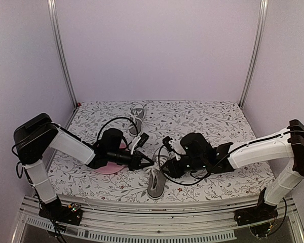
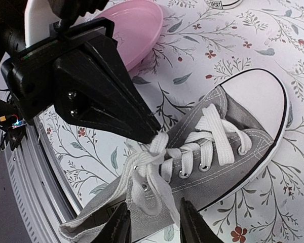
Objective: Tie the shoes
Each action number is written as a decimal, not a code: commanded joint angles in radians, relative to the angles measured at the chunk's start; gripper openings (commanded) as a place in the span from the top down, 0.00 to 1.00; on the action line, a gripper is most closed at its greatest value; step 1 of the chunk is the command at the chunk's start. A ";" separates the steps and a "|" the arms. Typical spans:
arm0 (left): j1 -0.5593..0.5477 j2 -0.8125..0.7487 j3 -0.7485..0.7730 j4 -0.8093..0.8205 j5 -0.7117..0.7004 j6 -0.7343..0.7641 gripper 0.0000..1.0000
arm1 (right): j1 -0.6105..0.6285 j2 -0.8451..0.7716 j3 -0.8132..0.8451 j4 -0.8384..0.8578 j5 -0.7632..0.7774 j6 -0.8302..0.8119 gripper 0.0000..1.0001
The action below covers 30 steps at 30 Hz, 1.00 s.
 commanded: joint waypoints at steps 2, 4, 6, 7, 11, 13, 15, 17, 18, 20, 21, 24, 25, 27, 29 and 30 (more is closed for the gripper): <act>-0.011 -0.005 -0.014 0.025 0.011 -0.002 1.00 | 0.021 0.025 0.067 -0.027 0.024 -0.075 0.67; -0.012 -0.004 -0.013 0.025 0.011 -0.003 1.00 | 0.027 0.039 0.077 -0.029 0.024 -0.082 0.67; -0.012 -0.004 -0.014 0.024 0.011 -0.003 1.00 | 0.030 0.052 0.087 -0.028 0.027 -0.085 0.68; -0.011 -0.004 -0.014 0.023 0.011 -0.002 1.00 | 0.030 0.057 0.092 -0.033 0.027 -0.088 0.69; -0.012 -0.003 -0.012 0.023 0.011 -0.002 1.00 | 0.033 0.074 0.097 -0.038 0.034 -0.090 0.70; -0.012 -0.003 -0.012 0.024 0.011 -0.002 1.00 | 0.035 0.081 0.102 -0.044 0.034 -0.092 0.71; -0.012 -0.004 -0.012 0.025 0.011 -0.003 1.00 | 0.036 0.090 0.105 -0.051 0.040 -0.093 0.71; -0.013 -0.004 -0.012 0.025 0.009 -0.003 1.00 | 0.036 0.097 0.106 -0.055 0.047 -0.094 0.73; -0.014 -0.004 -0.012 0.024 0.009 -0.003 1.00 | 0.036 0.099 0.108 -0.057 0.051 -0.094 0.74; -0.014 -0.004 -0.011 0.024 0.010 -0.003 1.00 | 0.035 0.103 0.110 -0.060 0.059 -0.093 0.77; -0.013 -0.004 -0.012 0.025 0.006 -0.003 1.00 | 0.036 0.103 0.109 -0.062 0.065 -0.093 0.80; -0.013 -0.005 -0.016 0.025 -0.010 -0.003 1.00 | 0.036 0.095 0.106 -0.068 0.079 -0.088 0.92; -0.013 -0.006 -0.017 0.024 -0.017 -0.005 1.00 | 0.037 0.092 0.103 -0.073 0.083 -0.085 0.94; -0.014 -0.008 -0.023 0.024 -0.040 -0.008 1.00 | 0.037 0.083 0.097 -0.082 0.087 -0.080 0.97; -0.015 -0.012 -0.027 0.015 -0.063 -0.008 1.00 | 0.036 0.073 0.083 -0.081 0.083 -0.076 0.98; -0.015 -0.015 -0.029 0.008 -0.076 -0.008 1.00 | 0.036 0.068 0.075 -0.080 0.080 -0.073 0.98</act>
